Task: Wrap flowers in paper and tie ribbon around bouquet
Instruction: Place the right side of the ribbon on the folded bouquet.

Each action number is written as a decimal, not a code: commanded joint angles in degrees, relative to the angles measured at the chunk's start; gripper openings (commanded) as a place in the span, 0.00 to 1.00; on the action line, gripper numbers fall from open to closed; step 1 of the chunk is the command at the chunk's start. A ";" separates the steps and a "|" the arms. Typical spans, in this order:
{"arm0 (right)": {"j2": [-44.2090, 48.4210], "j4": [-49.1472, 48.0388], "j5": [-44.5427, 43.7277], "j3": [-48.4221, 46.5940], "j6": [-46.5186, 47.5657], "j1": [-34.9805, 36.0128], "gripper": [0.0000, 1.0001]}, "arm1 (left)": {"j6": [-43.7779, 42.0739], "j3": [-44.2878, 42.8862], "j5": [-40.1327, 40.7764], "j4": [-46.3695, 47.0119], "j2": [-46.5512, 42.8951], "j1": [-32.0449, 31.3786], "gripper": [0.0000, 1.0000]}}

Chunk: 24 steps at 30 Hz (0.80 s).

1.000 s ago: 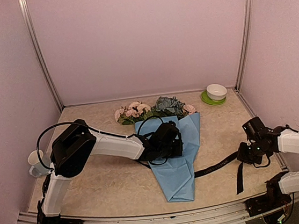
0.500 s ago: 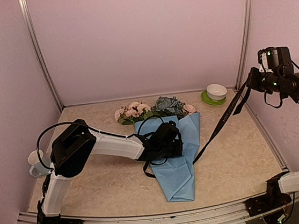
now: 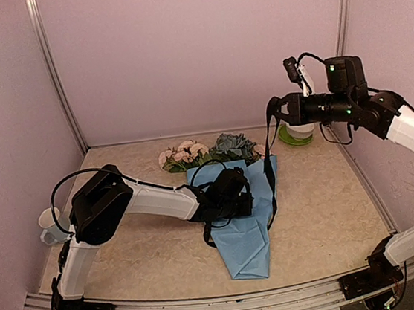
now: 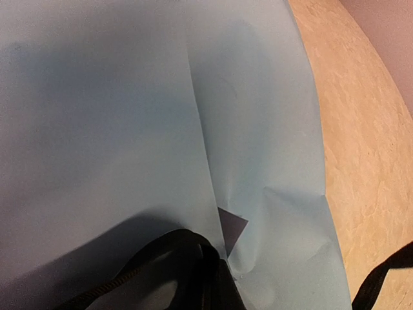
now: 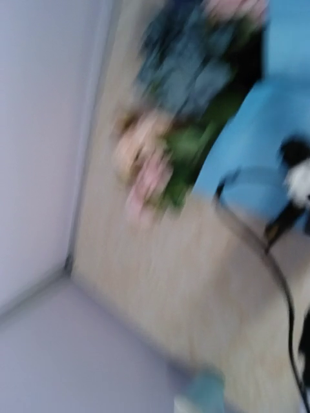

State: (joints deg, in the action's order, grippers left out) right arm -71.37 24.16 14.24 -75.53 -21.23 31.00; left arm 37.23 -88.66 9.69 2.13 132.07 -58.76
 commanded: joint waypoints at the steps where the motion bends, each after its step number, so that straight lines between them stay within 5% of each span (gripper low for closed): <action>1: 3.89 -17.09 15.61 5.85 0.55 3.37 0.00 | -1.35 1.77 -0.84 -1.61 1.17 0.88 0.00; 10: 6.34 -25.19 32.13 20.18 6.72 15.30 0.00 | -2.72 2.73 -2.73 -0.11 0.97 2.25 0.00; 21: -11.77 -24.58 17.75 13.93 13.96 27.87 0.00 | -4.07 3.20 -2.67 0.33 0.76 2.60 0.00; 22: -13.03 -24.58 16.66 13.31 14.65 28.69 0.10 | -4.13 3.30 -2.70 0.33 0.75 2.67 0.00; 24: -15.01 -24.13 15.59 12.41 15.67 29.77 0.44 | -4.37 3.47 -2.94 0.36 0.61 2.76 0.00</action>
State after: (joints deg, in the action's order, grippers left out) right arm -83.59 0.40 34.61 -60.03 -10.11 58.15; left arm 34.44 -87.13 6.20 5.48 132.07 -57.30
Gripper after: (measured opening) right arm 0.121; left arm 0.006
